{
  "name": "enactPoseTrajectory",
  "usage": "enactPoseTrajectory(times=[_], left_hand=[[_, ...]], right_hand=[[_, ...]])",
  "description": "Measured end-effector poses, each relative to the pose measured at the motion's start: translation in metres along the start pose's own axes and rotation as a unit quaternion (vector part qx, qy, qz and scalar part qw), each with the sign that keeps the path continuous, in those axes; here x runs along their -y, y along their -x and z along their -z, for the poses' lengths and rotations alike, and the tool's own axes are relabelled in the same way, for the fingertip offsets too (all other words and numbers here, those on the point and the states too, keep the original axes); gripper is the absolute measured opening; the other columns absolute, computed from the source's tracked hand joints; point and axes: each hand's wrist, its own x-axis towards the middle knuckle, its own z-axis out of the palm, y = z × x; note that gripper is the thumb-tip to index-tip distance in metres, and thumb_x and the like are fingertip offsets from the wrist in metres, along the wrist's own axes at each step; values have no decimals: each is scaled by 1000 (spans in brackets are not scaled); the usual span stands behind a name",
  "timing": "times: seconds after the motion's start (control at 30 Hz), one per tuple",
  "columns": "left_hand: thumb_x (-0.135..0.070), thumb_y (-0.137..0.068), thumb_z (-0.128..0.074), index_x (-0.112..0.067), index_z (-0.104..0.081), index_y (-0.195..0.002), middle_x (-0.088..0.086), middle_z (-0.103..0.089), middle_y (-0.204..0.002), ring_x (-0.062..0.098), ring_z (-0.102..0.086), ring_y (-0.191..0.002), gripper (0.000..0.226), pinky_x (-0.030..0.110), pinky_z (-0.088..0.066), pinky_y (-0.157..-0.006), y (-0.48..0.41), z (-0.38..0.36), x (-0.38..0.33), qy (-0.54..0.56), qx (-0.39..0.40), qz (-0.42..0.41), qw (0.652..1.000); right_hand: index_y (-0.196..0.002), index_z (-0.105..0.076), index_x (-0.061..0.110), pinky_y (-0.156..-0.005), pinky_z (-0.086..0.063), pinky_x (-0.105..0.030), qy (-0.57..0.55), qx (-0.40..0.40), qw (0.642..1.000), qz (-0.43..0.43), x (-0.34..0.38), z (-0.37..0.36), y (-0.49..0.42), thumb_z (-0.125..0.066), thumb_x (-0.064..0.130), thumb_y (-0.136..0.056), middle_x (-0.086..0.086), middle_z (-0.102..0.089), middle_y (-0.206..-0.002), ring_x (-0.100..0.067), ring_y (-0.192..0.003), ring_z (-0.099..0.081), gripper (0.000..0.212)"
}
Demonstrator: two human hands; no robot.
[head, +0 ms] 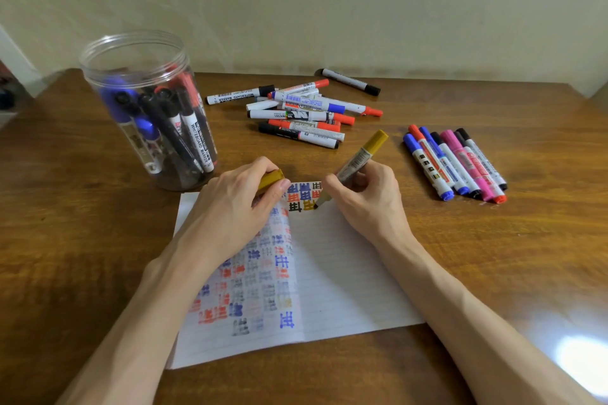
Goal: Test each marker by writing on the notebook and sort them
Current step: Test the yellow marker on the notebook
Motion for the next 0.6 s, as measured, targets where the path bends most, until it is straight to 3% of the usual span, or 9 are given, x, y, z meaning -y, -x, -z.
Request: enactPoseTrajectory(times=[0.07, 0.17, 0.3, 0.37, 0.47, 0.6], left_hand=[[-55, -99, -41, -28, -55, -113, -17, -63, -99, 1, -61, -86, 33, 12, -43, -64, 0, 0, 0, 6, -5, -2, 1000], [-53, -98, -46, -28, -58, -115, -16, -63, -103, 1, -61, -91, 32, 11, -45, -67, 0, -1, -1, 33, -15, -10, 999], [-46, -102, -45, -26, -56, -135, -15, -58, -128, -2, -59, -115, 40, 9, -52, -81, 0, -1, -5, 146, 13, -11, 989], [-41, -105, -44, -29, -51, -144, -18, -54, -135, -2, -58, -121, 42, 16, -55, -89, 1, 0, -8, 192, 35, -10, 981], [-36, -101, -52, -31, -54, -142, -19, -58, -132, -4, -59, -120, 41, 19, -56, -90, 1, 2, -10, 206, 28, -17, 978], [-29, -95, -66, -31, -61, -131, -16, -65, -126, -4, -61, -115, 36, 10, -53, -83, -1, 2, -7, 192, -5, -2, 981]], right_hand=[[-82, -70, 11, -64, -58, -22, -33, -8, 999, -19, 0, 1, -2, -75, 22, -90, 4, -77, -75, -9, -74, -74, 15], [-87, -72, 13, -64, -55, -19, -92, -13, 995, -42, 4, 3, -2, -75, 23, -93, 6, -78, -77, -7, -73, -75, 13], [-95, -71, 16, -61, -53, -21, -185, -7, 980, -70, 8, 9, -1, -74, 23, -96, 7, -74, -70, -3, -63, -67, 8], [-101, -71, 15, -60, -51, -24, -208, -5, 974, -85, 7, 10, -2, -74, 25, -96, 5, -72, -69, -3, -62, -64, 11], [-103, -70, 10, -56, -47, -22, -232, 8, 970, -76, 8, 12, -3, -72, 21, -97, 0, -69, -69, -6, -60, -61, 13], [-96, -70, 11, -53, -41, -25, -276, 21, 960, -47, 9, 14, -1, -70, 17, -98, -5, -63, -68, -13, -60, -52, 7]])
